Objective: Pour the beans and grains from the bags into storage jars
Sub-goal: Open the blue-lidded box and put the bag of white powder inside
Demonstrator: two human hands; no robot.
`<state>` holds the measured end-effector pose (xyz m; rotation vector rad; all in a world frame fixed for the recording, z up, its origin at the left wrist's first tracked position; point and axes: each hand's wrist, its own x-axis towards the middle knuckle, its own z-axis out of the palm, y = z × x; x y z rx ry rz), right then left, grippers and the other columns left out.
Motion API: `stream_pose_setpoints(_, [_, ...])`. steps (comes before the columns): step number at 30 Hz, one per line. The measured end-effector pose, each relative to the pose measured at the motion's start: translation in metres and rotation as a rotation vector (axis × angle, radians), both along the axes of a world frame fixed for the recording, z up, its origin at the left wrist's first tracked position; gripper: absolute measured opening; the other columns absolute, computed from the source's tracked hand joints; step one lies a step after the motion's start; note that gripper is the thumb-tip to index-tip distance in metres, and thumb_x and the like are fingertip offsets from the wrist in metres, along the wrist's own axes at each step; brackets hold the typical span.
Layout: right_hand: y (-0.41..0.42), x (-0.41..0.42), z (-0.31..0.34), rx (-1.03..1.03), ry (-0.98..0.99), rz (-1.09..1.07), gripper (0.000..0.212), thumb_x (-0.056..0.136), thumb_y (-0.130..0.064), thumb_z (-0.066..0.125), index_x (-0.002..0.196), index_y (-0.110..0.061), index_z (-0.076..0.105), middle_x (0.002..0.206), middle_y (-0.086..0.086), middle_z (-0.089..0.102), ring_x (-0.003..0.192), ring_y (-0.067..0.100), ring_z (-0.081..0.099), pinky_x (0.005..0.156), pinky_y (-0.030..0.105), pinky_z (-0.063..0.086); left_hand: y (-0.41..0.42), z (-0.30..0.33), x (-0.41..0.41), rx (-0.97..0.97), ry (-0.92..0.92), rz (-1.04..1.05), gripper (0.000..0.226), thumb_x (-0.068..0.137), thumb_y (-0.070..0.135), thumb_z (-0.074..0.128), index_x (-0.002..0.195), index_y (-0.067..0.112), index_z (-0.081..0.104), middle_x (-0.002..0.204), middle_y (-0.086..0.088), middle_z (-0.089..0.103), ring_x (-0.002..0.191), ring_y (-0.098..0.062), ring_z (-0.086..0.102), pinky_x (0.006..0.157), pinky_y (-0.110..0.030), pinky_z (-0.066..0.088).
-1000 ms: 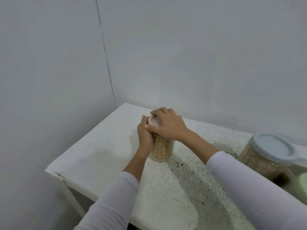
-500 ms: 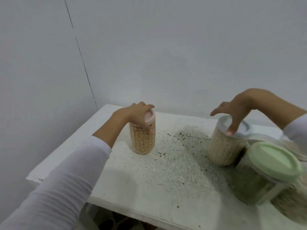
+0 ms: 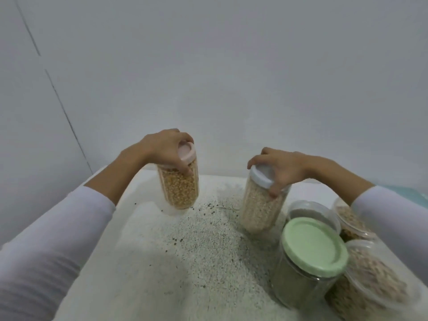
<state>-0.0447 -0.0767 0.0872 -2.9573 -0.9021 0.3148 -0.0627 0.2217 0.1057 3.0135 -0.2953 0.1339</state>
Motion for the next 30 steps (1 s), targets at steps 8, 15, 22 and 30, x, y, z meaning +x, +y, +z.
stream_pose_setpoints(8, [-0.041, 0.061, 0.013, 0.209, -0.260, -0.304, 0.092, 0.057, -0.051, 0.083, 0.133, -0.018, 0.045, 0.126, 0.000, 0.050, 0.108, 0.021, 0.050, 0.080, 0.032, 0.043, -0.105, -0.010, 0.081, -0.059, -0.015, -0.131, 0.091, 0.063, 0.051, 0.082, 0.138, 0.027, 0.037, 0.135, 0.002, 0.045, 0.121, -0.022, 0.045, 0.087, -0.036, 0.041])
stream_pose_setpoints(15, [-0.079, 0.115, -0.028, 0.240, -0.285, -0.480, 0.088, 0.066, -0.051, 0.076, 0.140, -0.022, 0.041, 0.134, 0.009, 0.045, 0.123, 0.031, 0.039, 0.087, 0.039, 0.043, -0.175, -0.047, 0.142, -0.164, 0.081, -0.182, 0.109, 0.060, 0.040, 0.087, 0.144, 0.012, 0.023, 0.139, -0.008, 0.043, 0.119, -0.028, 0.047, 0.089, -0.038, 0.044])
stream_pose_setpoints(22, [-0.093, 0.139, -0.050, 0.270, -0.292, -0.472, 0.085, 0.070, -0.060, 0.071, 0.142, -0.026, 0.040, 0.136, 0.010, 0.044, 0.125, 0.032, 0.035, 0.090, 0.038, 0.041, -0.207, -0.057, 0.179, -0.204, 0.091, -0.255, 0.098, 0.058, 0.035, 0.089, 0.135, 0.010, 0.035, 0.131, -0.008, 0.046, 0.114, -0.025, 0.047, 0.093, -0.042, 0.045])
stream_pose_setpoints(30, [-0.116, 0.150, -0.060, 0.028, -0.261, -0.261, 0.096, 0.072, -0.048, 0.076, 0.149, -0.029, 0.023, 0.154, 0.011, 0.008, 0.134, 0.036, 0.019, 0.106, 0.046, 0.032, -0.207, -0.070, 0.199, -0.240, 0.037, -0.330, 0.083, 0.063, 0.035, 0.087, 0.129, 0.009, 0.045, 0.128, -0.008, 0.048, 0.120, -0.025, 0.038, 0.098, -0.033, 0.036])
